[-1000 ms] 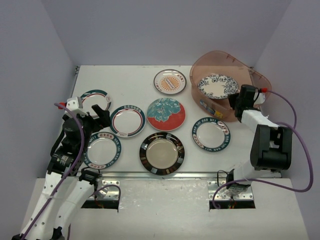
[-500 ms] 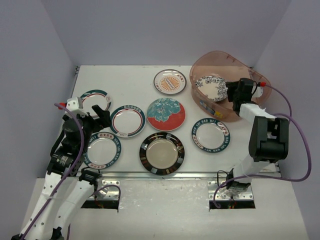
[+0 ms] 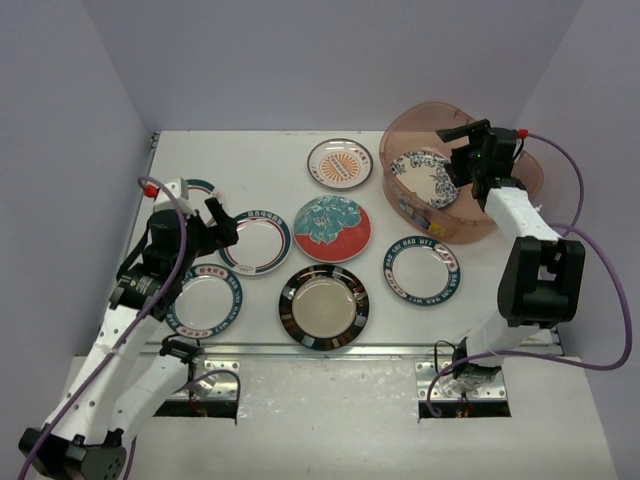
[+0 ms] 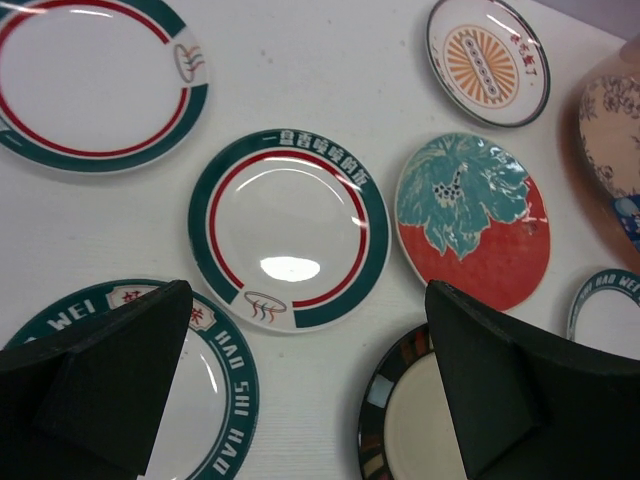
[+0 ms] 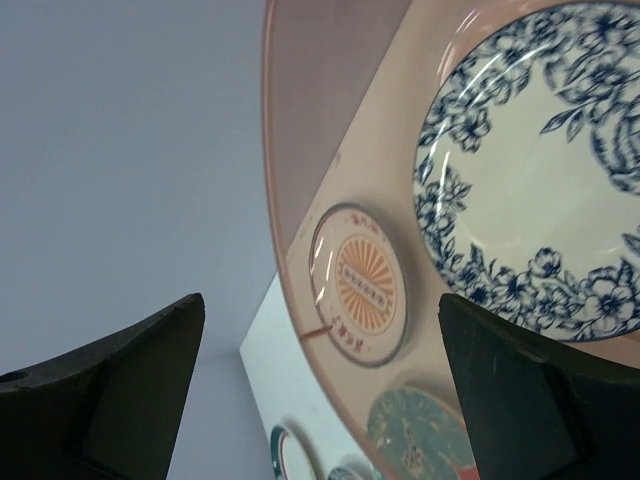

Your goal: Place the plates into the plastic bin on the countertop

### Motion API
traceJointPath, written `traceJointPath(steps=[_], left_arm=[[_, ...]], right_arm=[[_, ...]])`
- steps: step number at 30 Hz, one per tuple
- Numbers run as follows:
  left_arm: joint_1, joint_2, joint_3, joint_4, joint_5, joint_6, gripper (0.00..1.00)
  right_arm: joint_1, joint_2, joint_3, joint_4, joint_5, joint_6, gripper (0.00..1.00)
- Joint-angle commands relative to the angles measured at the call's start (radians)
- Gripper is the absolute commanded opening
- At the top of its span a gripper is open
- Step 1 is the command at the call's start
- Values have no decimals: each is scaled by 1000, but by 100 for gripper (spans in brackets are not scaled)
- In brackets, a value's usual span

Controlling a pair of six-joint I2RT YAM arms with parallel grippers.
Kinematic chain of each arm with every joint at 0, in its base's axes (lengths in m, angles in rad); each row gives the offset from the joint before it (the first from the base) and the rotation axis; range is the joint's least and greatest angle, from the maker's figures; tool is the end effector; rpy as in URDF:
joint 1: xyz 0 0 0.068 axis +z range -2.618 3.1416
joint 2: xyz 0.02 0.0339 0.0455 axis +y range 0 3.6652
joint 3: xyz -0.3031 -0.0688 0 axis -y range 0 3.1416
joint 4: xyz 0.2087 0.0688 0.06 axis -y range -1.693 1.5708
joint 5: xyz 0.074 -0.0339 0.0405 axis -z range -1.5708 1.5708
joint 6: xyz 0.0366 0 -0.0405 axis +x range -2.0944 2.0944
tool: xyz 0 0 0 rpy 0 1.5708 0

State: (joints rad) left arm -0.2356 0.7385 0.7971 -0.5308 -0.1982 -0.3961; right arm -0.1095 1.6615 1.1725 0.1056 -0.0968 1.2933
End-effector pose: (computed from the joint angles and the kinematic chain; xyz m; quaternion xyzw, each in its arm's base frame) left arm 0.0975 -0.0160 0.3397 -0.1195 0.8418 -0.0812 0.5200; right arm 0.3605 -0.0361 0.3290 0.5136 0.6499 0.3450 0.4413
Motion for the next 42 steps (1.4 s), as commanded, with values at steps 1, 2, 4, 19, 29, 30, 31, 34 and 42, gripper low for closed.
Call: traceJointPath(steps=[1,2,4,19,29,30,31,34,42], left_arm=[[-10,159,111,80,238,-68,100],[-10,223,140,110,299,-79,100],[-10,333,202,139,367,-91,100],[-7,1444,1211,-174,677,282,98],[-33,1622,1229,-291,720,413,80],[-37,1630,1222,-295,719,430,79],[-37,1631,1214,-290,712,430,78],[-37,1643,1200,-283,697,434,72],[-38,1712,1175,-271,698,426,31]], right_arm=[[91,-70,132,-38,-167,-239,99],[103,-93,166,-63,-173,-283,99],[183,-133,229,-187,-148,-444,99],[258,-685,-284,-320,-679,-859,99],[258,-742,-324,-401,-694,-932,99],[258,-739,-324,-396,-699,-930,99],[258,-736,-326,-388,-710,-925,99],[258,-729,-334,-370,-731,-908,99],[258,-724,-362,-323,-787,-903,99]])
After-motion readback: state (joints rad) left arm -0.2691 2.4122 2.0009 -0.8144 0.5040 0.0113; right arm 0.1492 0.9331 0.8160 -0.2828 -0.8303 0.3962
